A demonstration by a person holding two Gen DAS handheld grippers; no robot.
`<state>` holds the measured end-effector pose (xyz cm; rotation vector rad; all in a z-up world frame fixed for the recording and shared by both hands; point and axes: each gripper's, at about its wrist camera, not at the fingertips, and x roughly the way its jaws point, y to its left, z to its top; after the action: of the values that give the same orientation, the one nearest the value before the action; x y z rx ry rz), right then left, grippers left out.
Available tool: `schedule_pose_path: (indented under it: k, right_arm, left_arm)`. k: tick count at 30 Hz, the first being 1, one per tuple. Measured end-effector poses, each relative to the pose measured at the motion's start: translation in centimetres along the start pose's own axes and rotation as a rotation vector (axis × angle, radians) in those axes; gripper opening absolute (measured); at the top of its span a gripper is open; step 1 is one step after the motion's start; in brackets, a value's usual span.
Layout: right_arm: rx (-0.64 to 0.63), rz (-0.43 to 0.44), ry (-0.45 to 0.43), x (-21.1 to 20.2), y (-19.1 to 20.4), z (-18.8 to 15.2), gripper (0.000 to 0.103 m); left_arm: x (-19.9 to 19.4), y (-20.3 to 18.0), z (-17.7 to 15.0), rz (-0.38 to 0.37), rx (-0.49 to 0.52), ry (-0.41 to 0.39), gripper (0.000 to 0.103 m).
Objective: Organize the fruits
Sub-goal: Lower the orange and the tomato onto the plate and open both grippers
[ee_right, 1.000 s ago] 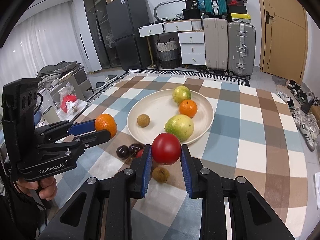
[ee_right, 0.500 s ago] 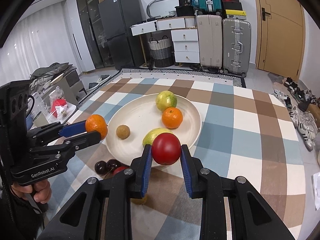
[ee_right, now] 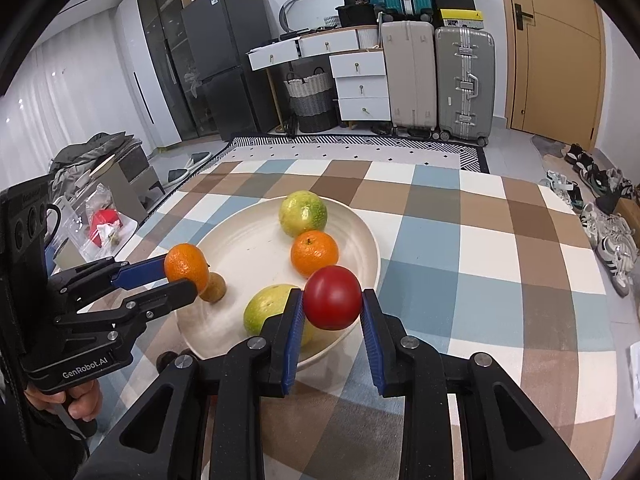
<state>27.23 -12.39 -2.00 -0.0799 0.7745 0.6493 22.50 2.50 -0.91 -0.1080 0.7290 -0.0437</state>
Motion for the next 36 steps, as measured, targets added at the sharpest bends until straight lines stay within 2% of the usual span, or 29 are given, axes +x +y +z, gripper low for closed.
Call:
schedule_pose_path:
  k: [14,30,33,36]
  right_arm:
    - [0.026,0.018,0.029,3.2,-1.1,0.7,0.028]
    - [0.035,0.023,0.04,4.5,-1.1,1.3,0.029]
    - [0.036,0.019,0.021,3.9,-1.0,1.4,0.031]
    - [0.047,0.019,0.007,3.1,-1.1,1.5,0.04]
  left_arm:
    - [3.4,-0.2,0.4,0.008,0.019,0.043,0.036]
    - [4.4,-0.5,0.5,-0.008,0.02,0.057,0.037]
    - [3.9,-0.3,0.5,-0.003,0.01,0.052,0.037]
    - [3.1,-0.2,0.7,-0.004,0.003,0.038,0.037]
